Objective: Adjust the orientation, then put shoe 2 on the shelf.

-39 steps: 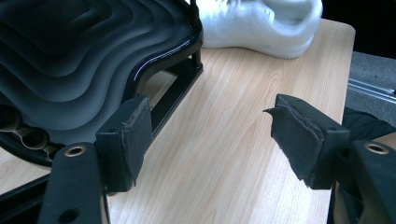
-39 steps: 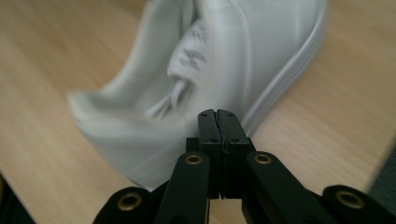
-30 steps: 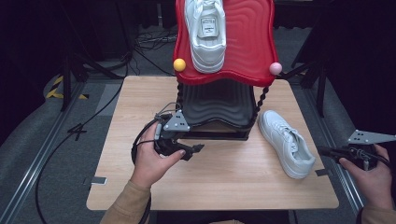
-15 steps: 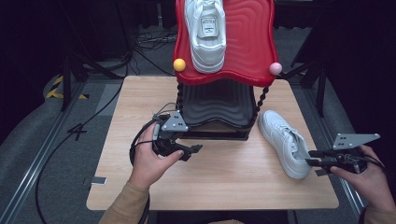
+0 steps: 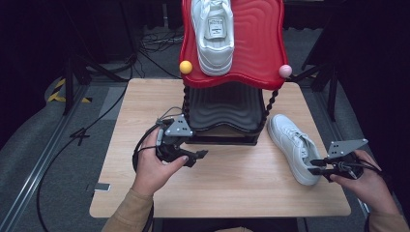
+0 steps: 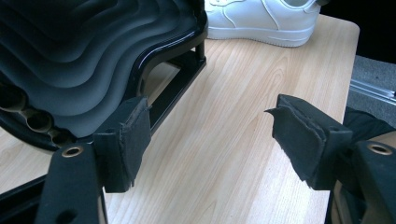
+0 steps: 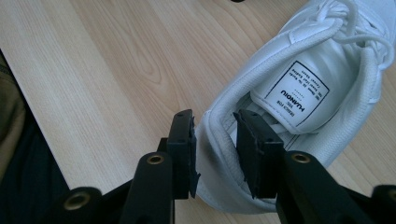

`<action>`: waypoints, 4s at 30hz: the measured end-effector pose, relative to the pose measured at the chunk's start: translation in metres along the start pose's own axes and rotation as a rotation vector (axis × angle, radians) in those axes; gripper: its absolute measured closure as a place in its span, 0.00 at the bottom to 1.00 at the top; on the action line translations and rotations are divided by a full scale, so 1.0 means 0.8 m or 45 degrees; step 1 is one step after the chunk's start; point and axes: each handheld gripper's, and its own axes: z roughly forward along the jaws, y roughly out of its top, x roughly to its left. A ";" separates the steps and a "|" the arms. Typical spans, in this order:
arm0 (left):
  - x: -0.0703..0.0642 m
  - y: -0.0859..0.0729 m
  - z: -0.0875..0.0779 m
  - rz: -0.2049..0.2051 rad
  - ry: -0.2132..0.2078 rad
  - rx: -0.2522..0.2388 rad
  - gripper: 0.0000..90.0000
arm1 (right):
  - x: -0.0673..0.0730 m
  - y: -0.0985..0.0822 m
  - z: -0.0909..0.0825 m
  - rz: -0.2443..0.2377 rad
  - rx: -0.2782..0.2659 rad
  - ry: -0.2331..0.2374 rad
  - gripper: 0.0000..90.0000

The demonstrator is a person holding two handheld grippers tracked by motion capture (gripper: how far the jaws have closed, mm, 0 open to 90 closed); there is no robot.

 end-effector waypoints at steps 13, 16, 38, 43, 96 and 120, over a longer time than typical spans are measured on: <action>-0.002 -0.011 -0.013 -0.038 0.032 -0.007 0.32 | -0.002 0.009 0.010 -0.013 0.043 0.058 0.87; -0.002 -0.014 -0.015 -0.046 0.038 -0.006 0.32 | 0.003 0.020 0.013 -0.005 0.024 0.081 0.88; -0.001 -0.020 -0.019 -0.059 0.055 0.004 0.32 | 0.014 0.042 0.043 0.015 0.092 0.199 0.77; -0.001 -0.026 -0.026 -0.067 0.069 0.013 0.32 | 0.015 0.051 0.052 0.018 0.221 0.208 0.77; 0.008 -0.039 -0.062 -0.110 0.124 -0.072 0.32 | 0.004 0.129 -0.037 -0.066 0.286 0.124 0.86; 0.008 -0.043 -0.073 -0.126 0.142 -0.095 0.32 | -0.011 0.203 -0.116 -0.132 0.214 0.072 0.85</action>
